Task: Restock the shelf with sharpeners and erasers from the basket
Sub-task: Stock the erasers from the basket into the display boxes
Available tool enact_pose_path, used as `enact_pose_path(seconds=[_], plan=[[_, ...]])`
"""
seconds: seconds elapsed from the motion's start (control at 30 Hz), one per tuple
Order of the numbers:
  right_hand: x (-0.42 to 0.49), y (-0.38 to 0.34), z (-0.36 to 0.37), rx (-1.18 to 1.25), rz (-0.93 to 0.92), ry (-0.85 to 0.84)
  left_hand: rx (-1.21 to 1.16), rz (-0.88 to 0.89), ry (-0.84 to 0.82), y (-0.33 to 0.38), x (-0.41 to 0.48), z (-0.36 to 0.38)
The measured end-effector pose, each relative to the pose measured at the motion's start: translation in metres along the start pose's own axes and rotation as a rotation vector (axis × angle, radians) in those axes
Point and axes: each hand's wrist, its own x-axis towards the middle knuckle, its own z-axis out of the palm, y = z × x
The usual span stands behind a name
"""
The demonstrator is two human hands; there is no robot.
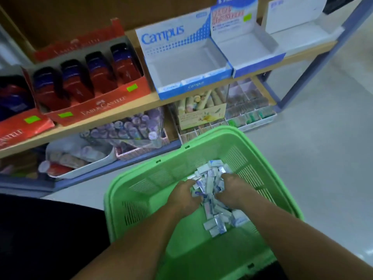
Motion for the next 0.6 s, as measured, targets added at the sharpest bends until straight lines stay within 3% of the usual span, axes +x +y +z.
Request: enact_pose_path(seconds=[0.13, 0.27, 0.47, 0.6], plan=[[0.020, 0.000, 0.029, -0.082, 0.040, 0.077, -0.275, -0.125, 0.056, -0.007, 0.022, 0.018], [0.029, 0.005, 0.041, -0.086, -0.060, 0.174, -0.634, -0.250, 0.109, 0.004, 0.036, 0.042], [0.039, 0.017, 0.036, 0.299, -0.019, 0.100, -0.725, -0.314, 0.175, 0.004, 0.042, 0.060], [0.038, 0.014, 0.032, 0.436, 0.002, 0.176, -0.777, -0.310, 0.195, 0.006, 0.045, 0.059]])
